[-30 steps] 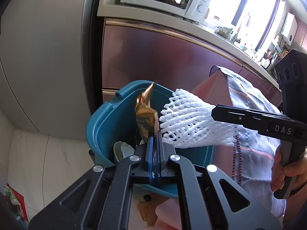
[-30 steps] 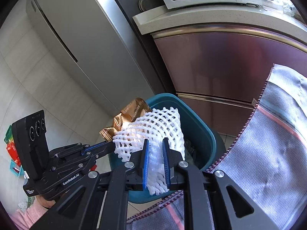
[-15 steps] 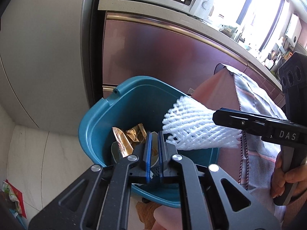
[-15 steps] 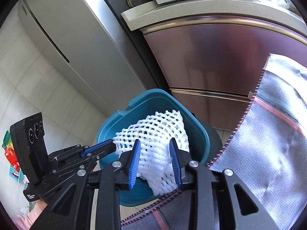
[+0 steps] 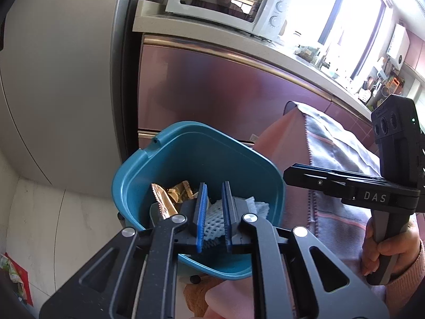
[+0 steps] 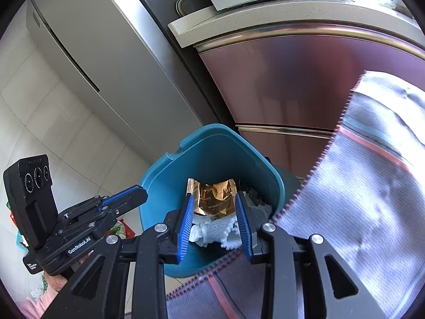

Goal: Collect trash
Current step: 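Move both open tools back over the table toward the orange peels, then grasp an orange peel with the left tool while the right tool grasps the crumpled tissue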

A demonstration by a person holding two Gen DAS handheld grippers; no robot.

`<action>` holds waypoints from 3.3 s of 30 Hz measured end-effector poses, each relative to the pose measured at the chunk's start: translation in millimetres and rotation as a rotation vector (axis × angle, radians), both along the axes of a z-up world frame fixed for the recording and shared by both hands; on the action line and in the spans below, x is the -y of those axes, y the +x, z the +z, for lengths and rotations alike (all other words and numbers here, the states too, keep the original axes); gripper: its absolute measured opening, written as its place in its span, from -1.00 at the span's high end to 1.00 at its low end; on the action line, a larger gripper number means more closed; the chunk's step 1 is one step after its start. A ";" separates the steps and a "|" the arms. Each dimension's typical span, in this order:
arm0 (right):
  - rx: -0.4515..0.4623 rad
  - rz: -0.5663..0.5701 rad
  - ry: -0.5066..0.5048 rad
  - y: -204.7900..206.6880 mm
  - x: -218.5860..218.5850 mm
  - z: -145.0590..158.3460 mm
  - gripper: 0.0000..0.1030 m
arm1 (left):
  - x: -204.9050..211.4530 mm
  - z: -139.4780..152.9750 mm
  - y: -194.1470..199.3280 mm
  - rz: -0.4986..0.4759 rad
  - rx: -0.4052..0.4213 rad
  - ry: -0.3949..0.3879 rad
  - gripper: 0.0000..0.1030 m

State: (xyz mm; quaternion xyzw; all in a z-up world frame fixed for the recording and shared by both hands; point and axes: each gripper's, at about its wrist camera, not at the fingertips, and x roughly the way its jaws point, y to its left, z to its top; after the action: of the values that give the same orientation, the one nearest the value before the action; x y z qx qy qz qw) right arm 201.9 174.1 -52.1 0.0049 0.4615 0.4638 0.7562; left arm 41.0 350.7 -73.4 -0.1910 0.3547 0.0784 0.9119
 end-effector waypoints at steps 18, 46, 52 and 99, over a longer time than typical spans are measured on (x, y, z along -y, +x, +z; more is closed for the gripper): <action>0.191 -0.229 0.131 -84.9 193.9 53.5 0.06 | 145.9 49.5 3.3 -0.392 0.173 0.018 -0.32; 0.170 -0.867 -0.018 -101.8 448.6 5.8 0.03 | 393.2 24.9 117.7 -0.816 -0.012 0.005 -0.21; 0.151 -0.859 -0.031 -88.2 446.2 2.0 0.03 | 413.9 13.7 136.0 -0.844 -0.075 0.002 0.01; 0.111 -0.783 0.102 -99.7 446.7 0.3 0.79 | 412.3 5.3 128.6 -0.859 -0.108 -0.048 0.67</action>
State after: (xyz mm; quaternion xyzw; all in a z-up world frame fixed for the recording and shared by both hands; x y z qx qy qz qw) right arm 102.2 -272.6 -51.8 0.1928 0.3598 0.1622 0.8983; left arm 169.6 -61.6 -68.1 -0.0427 0.4510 -0.3065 0.8372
